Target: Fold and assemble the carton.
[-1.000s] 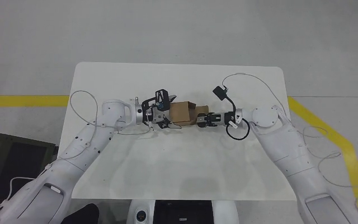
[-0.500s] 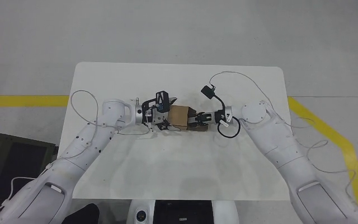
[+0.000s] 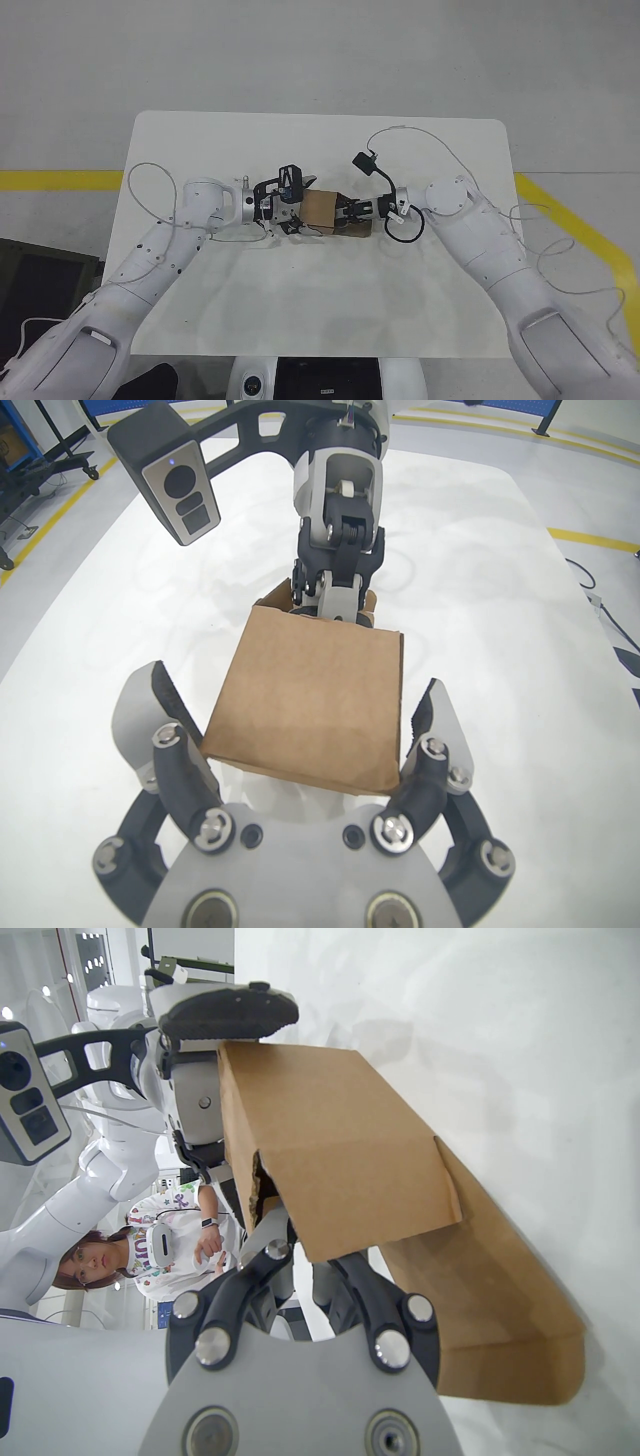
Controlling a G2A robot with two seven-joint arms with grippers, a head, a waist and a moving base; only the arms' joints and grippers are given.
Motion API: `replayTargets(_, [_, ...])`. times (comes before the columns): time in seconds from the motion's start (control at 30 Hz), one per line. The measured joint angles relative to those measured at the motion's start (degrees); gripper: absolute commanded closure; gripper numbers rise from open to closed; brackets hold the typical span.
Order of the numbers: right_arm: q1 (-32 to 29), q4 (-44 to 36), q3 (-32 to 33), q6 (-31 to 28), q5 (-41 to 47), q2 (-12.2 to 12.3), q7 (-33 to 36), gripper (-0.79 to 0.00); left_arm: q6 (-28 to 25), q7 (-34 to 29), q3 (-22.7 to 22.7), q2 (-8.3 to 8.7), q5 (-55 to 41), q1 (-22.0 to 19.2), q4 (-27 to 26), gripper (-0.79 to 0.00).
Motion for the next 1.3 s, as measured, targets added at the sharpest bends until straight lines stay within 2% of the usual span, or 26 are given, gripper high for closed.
replayTargets(0.27, [0.60,1.86,0.13,-1.29,0.44,-0.43,0.20,0.000,0.23,0.30,-0.51,-0.09,0.93,0.27,-0.15,-0.785])
replayTargets(0.6, [-1.62,-3.50,7.12,4.14,-5.67,3.60,0.14,0.000,-0.38,0.51,-1.38,-0.12,1.12,0.45,0.21,-0.785])
replayTargets(0.77, [-3.23,-7.03,9.55,5.09,-7.47,4.81,-0.81,0.000,-0.96,0.02,-1.64,-0.24,0.63,0.43,0.34,-0.785])
replayTargets(1.3, [0.50,-3.76,5.91,0.68,-8.58,3.22,0.14,0.000,-1.49,-0.52,-2.38,-0.41,1.06,0.79,0.00,-0.785])
